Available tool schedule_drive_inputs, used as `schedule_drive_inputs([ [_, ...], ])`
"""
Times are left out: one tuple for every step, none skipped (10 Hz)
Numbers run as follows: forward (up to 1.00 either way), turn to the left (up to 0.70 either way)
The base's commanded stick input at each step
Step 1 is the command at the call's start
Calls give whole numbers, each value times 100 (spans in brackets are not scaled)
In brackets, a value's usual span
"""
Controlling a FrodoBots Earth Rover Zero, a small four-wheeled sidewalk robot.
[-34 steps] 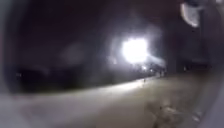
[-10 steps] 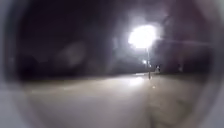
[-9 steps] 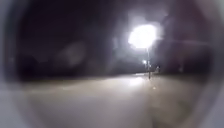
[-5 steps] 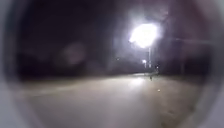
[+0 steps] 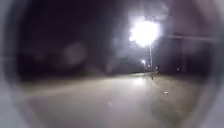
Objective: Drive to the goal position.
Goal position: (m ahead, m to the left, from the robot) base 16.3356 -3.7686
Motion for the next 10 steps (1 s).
schedule_drive_inputs([
  [100, -39],
  [100, -23],
  [100, 0],
  [100, 0],
  [100, 0],
  [100, 0],
  [100, 0],
  [100, 0],
  [100, 0],
  [100, 0],
])
